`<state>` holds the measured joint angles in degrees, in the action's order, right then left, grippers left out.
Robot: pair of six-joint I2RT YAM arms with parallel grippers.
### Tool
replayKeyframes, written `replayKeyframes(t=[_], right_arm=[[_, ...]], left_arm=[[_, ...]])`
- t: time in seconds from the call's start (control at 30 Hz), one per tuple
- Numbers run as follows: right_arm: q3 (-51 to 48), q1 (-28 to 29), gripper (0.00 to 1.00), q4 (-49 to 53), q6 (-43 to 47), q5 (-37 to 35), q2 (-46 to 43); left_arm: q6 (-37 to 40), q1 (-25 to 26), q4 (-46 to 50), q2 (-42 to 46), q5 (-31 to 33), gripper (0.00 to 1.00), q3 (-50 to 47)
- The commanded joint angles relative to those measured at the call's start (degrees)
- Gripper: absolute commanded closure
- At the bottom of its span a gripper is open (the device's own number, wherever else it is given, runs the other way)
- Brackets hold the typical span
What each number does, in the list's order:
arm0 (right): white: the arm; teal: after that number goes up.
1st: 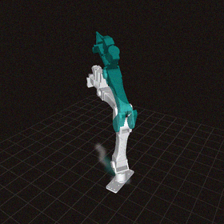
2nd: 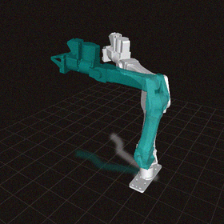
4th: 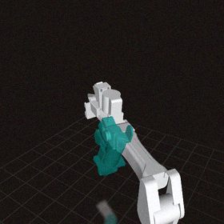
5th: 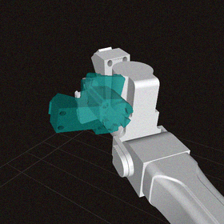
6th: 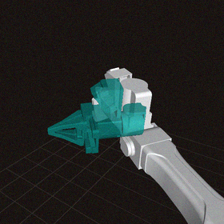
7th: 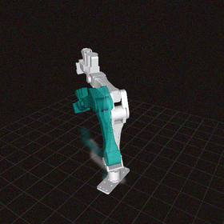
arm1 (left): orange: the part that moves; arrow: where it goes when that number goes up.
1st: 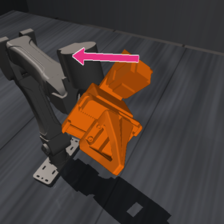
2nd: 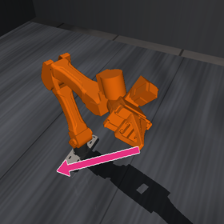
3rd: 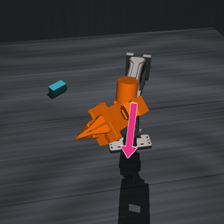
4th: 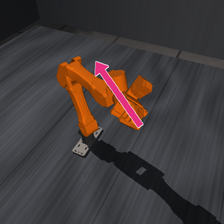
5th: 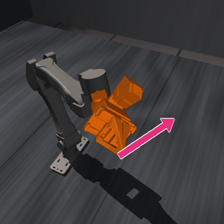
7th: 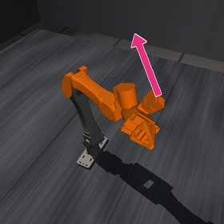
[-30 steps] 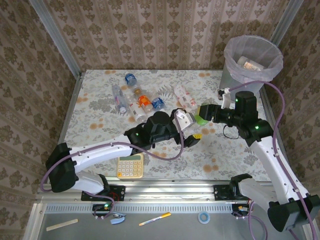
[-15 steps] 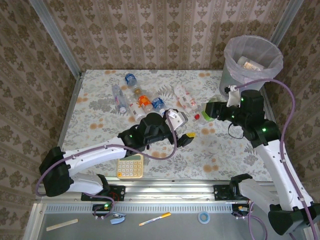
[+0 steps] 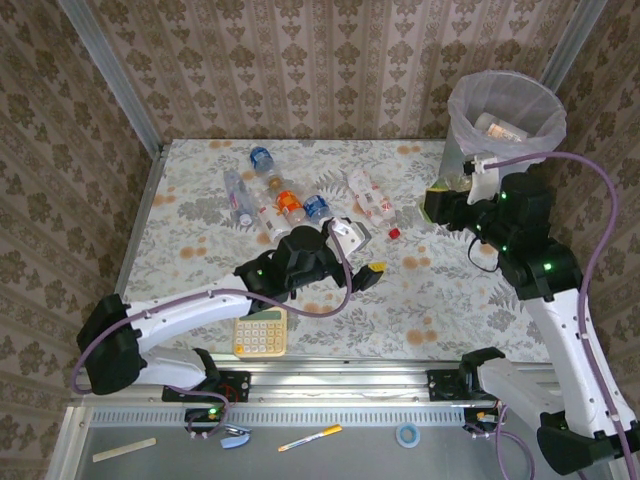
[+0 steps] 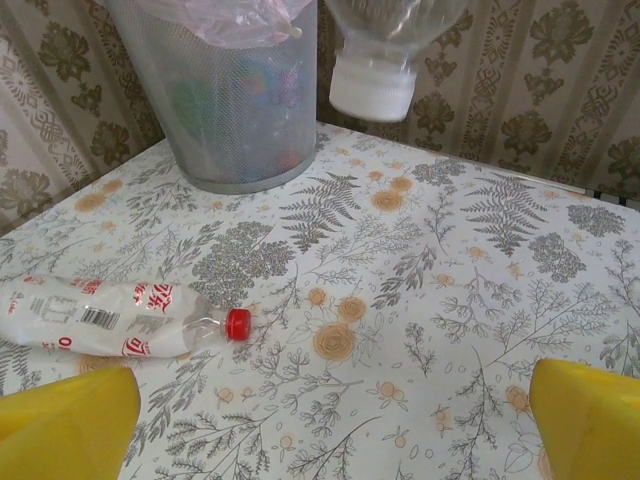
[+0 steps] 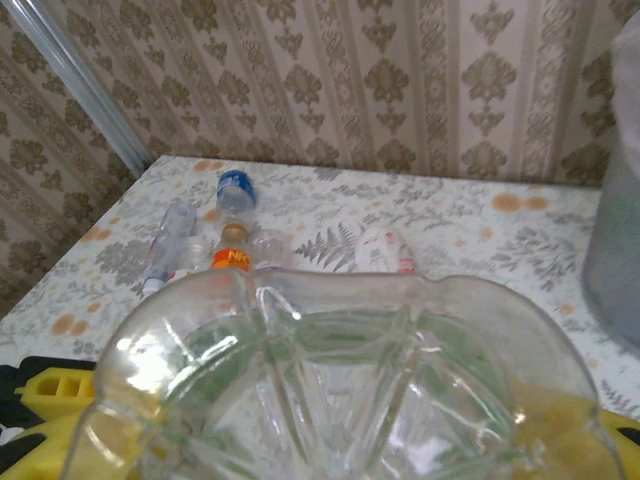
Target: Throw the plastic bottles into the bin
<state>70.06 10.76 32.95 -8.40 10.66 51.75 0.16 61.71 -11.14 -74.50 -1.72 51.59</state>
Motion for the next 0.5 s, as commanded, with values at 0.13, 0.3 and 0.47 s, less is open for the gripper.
replayKeyframes(t=[0.13, 0.3, 0.47], right_arm=[[2.3, -0.2, 0.66, -7.9, 7.0, -7.2, -3.4], [1.9, -0.1, 0.67, -15.0, 11.1, -10.8, -5.8], [2.9, -0.1, 0.67, -20.9, 15.5, -12.4, -6.1]], left_arm=[[-1.4, -0.7, -0.7, 2.6, 1.0, 0.00, -1.4], [-1.6, -1.1, -0.7, 3.2, 1.5, 0.00, -1.9], [-1.9, -1.2, -0.7, 3.3, 1.7, 0.00, -2.2]])
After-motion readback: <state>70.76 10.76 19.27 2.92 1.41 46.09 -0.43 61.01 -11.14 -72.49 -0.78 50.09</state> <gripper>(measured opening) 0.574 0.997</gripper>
